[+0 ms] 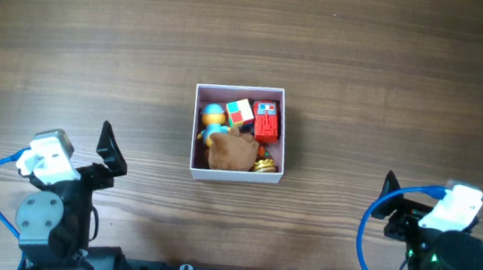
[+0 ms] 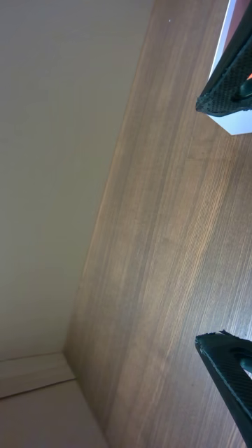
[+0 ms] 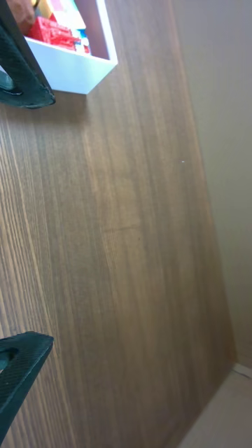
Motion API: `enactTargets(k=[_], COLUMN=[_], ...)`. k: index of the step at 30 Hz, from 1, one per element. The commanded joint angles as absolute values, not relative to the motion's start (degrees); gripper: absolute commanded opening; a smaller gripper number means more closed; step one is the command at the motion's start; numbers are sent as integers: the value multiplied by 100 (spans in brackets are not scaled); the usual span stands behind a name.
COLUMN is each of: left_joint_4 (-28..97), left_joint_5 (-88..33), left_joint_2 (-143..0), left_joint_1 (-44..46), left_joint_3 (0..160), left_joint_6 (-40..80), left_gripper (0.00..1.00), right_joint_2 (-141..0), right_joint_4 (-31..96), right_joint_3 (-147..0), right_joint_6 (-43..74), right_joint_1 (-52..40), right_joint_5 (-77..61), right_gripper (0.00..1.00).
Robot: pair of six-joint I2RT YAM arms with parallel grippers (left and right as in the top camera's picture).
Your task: Pack container
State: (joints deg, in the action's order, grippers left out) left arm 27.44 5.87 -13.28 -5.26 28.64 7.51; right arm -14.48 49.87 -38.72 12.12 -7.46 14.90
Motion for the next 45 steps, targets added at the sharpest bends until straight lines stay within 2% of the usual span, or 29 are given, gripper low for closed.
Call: enactTargets(k=[1,7,19,25,28,33,37,38,45], left_joint_4=[2801,3068,5039,5358,5387,5387,5387,5387,5384], left_joint_5=[473,473,475,473,473,473,473,473,475], left_joint_2=[-1273,-1275,-1275,-1275,-1275,-1275,-1275,-1275,-1275], left_joint_1=[-499,-499,-499,-499,-499,-499,-499,-499,-499], left_joint_3=[2786,2786,2786,2786,2786,2786,2786,2783,2786], left_joint_6=[642,642,642,642,642,642,639,639,642], left_gripper=[100,100,100,100,100,100,100,100,100], right_joint_2=[-1393,-1393,-1210,-69,-19,-21,-19,-19,-32], right_joint_4=[5068,5070,5083,3214,1468,-239,-401,36,-23], right_joint_3=[-3964,-3964,-3935,-2576,-1636,-574,-14,-30,-32], right_joint_6=[1406,1409,1503,1151,685,331,340,416,460], right_joint_1=[-786,-786,-635,-519,-456,-447,-447,-447,-425], right_joint_5=[1500,1500,1232,336,-305,-355,-510,-519,-502], right_gripper=[100,100,100,100,100,100,100,100,100])
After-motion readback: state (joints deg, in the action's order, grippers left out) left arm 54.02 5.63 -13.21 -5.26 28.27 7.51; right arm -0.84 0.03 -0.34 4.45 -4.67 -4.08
